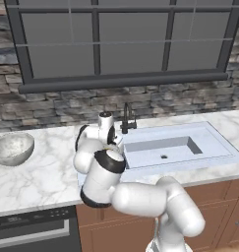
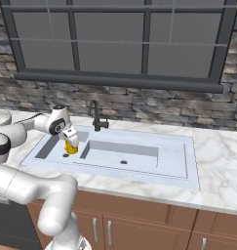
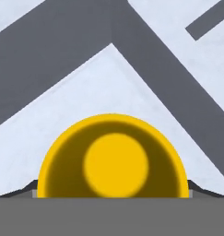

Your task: Pick the mug and place it in the sink. Pick the bowl and place it in the open cabinet and then close the cabinet.

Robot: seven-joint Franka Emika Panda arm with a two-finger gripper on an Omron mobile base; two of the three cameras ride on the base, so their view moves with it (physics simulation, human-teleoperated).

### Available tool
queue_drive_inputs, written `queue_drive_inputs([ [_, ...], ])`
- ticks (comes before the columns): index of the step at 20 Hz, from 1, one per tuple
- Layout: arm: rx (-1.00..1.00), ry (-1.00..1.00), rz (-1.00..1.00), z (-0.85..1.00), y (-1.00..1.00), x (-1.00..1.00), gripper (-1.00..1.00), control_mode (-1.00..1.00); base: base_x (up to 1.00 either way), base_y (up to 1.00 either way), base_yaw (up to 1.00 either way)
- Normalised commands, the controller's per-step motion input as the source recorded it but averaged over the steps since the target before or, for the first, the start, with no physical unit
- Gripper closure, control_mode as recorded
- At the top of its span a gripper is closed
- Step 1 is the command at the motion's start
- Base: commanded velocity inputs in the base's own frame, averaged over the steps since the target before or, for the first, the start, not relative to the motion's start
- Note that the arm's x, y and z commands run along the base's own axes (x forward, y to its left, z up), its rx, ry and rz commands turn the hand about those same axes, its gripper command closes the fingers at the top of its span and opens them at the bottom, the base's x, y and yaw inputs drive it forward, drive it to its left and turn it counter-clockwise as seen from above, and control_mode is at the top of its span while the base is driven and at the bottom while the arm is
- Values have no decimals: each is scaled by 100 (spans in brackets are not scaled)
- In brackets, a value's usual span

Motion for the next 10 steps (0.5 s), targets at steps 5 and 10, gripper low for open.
queue_drive_inputs([
  [5,0,0,0,-19,0,0,-100,-100,0,0,0],
  [10,0,-7,0,-8,0,0,-100,-100,0,0,0],
])
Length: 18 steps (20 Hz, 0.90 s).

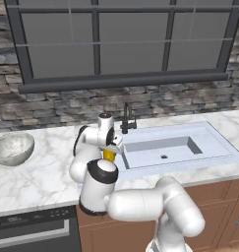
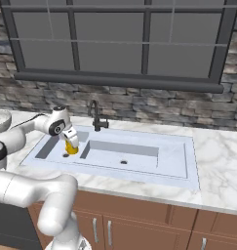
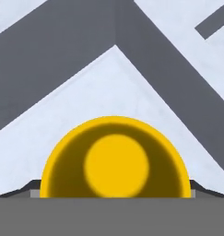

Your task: Pick the mug and place it in the sink. Pick the bowl and place it in the open cabinet and then close the cabinet.

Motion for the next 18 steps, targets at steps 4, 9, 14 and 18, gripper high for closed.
queue_drive_inputs([
  [4,0,-9,0,-5,0,0,-100,-100,0,0,0],
  [9,0,-5,0,-1,0,0,-100,-100,0,0,0],
  [14,1,0,0,17,0,0,-100,-100,0,0,0],
  [18,12,2,0,42,-11,0,-100,-100,0,0,0],
])
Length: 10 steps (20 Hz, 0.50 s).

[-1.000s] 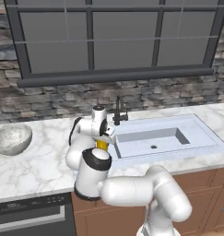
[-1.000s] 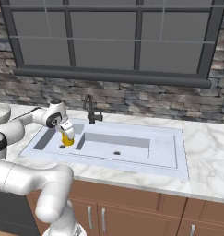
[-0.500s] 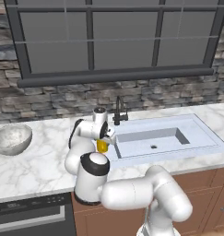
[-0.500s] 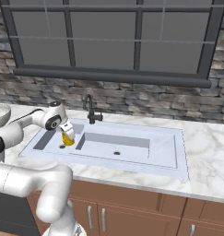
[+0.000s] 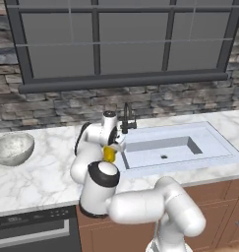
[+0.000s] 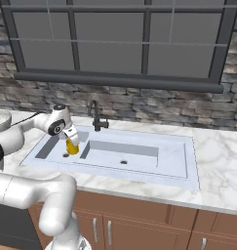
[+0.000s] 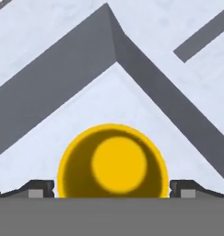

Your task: Pick the mug and place it in the sink. Pick the bowl and place it in the open cabinet and then close the cabinet.

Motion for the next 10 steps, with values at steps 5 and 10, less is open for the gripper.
queue_drive_inputs([
  [5,9,9,0,44,-7,-1,-100,-100,0,0,0],
  [10,0,7,2,44,6,-52,-100,-100,0,0,0],
])
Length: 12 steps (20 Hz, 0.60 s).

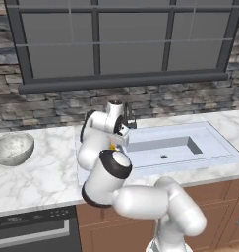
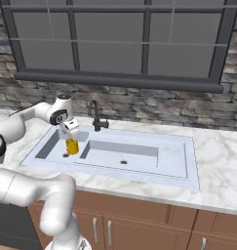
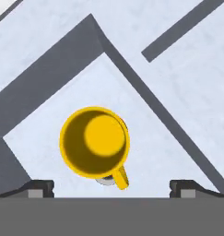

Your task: Pick the mug and place it in the sink. Pick the bowl and place it in the open cabinet and then close the cabinet.

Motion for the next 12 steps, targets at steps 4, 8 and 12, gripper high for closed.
queue_drive_inputs([
  [4,0,0,11,67,37,-71,-100,-100,0,0,0],
  [8,-1,0,13,80,60,-72,-100,-100,0,0,0],
  [12,1,0,0,78,67,-58,-100,-100,0,0,0],
])
